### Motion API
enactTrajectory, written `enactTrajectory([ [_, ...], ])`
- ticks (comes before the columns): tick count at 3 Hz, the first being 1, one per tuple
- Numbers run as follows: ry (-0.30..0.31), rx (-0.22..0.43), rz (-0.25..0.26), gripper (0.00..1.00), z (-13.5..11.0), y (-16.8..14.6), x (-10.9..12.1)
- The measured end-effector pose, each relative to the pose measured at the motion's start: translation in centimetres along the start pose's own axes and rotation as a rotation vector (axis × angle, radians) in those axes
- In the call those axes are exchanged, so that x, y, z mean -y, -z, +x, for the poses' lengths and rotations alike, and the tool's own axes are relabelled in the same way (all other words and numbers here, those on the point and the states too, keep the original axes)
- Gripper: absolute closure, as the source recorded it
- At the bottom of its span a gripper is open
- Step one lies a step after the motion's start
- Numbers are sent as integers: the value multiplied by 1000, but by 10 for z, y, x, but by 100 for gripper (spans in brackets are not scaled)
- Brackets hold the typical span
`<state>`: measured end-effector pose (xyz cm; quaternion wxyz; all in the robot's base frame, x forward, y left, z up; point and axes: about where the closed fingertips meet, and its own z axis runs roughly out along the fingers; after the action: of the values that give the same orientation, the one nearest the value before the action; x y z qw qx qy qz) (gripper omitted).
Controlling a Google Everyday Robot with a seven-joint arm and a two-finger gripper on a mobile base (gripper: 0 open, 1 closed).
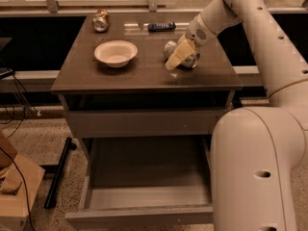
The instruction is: Place 7up can into middle drawer
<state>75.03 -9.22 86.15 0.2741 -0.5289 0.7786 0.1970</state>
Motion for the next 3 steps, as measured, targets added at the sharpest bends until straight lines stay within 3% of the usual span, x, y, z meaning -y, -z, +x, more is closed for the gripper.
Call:
enactTrajectory([
  [2,-71,-23,-15,63,24,-14,10],
  [3,-55,-32,1,87,22,0,8],
])
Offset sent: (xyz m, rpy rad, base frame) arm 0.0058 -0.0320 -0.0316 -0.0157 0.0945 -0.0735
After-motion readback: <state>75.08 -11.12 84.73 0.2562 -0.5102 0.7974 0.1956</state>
